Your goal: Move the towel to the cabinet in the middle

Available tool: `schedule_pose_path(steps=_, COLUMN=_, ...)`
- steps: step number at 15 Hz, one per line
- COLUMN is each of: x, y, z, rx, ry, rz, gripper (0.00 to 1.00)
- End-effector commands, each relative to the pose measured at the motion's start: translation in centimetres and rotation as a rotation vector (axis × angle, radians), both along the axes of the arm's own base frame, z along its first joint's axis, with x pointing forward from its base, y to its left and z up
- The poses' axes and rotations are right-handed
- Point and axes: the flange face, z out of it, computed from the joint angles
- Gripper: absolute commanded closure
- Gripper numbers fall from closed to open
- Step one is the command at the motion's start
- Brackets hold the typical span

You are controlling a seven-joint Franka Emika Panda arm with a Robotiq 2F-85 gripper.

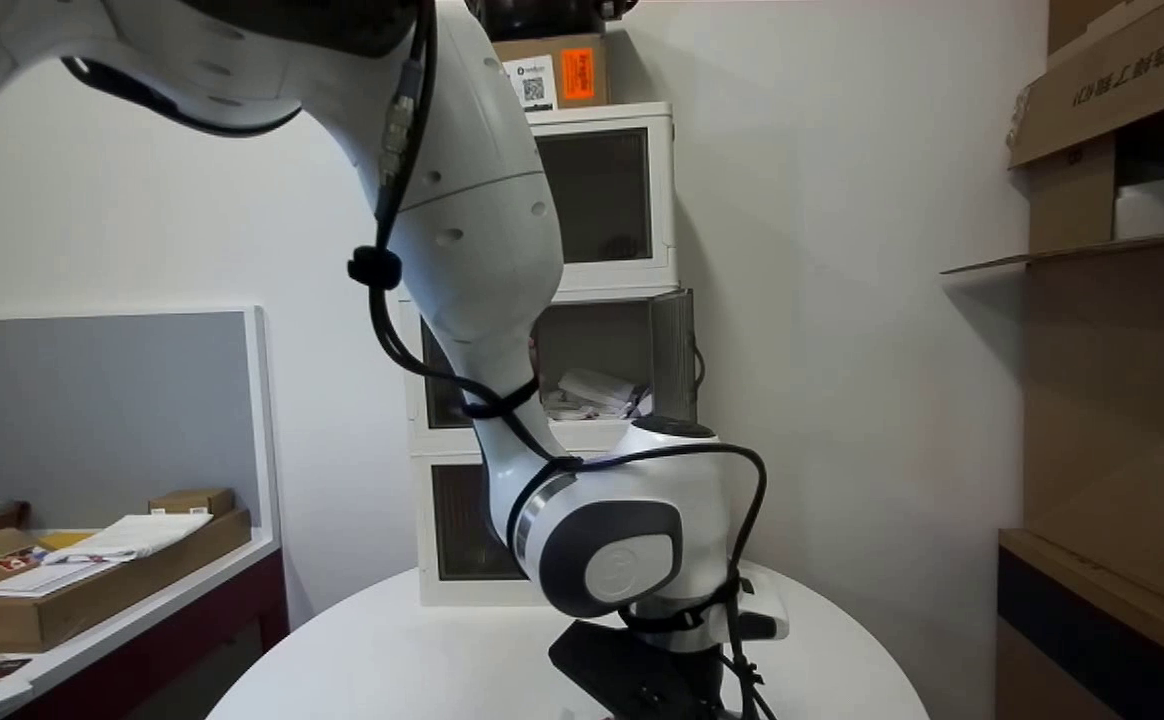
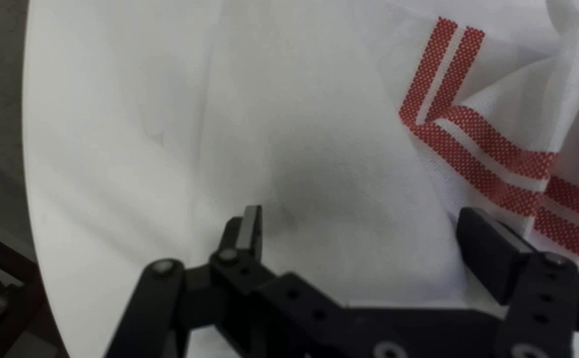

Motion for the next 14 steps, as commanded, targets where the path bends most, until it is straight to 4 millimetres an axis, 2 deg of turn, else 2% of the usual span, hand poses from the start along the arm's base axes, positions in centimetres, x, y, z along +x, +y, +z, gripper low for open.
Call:
schedule_pose_path(steps=1, x=0.3, y=-0.3, z=-0.9, rx=0.004, ry=-0.021, rz=0.04, gripper=0.31)
schedule_pose_path(steps=6, x=0.2, y=-0.5, z=-1.3, rx=0.014, ry=-0.025, rz=0.055, gripper=0.69)
schedule_pose_path(steps=10, x=1.0, y=-0.3, z=-0.3, rx=0.033, ry=-0.047, rz=0.034, gripper=0.99)
schedule_pose_path(steps=12, x=1.8, y=0.1, z=0.8, rx=0.072, ry=-0.058, rz=0.002, gripper=1.0)
schedule_pose_path(steps=14, x=3.3, y=1.2, z=2.7, rx=0.114, ry=-0.098, rz=-0.008, gripper=0.99)
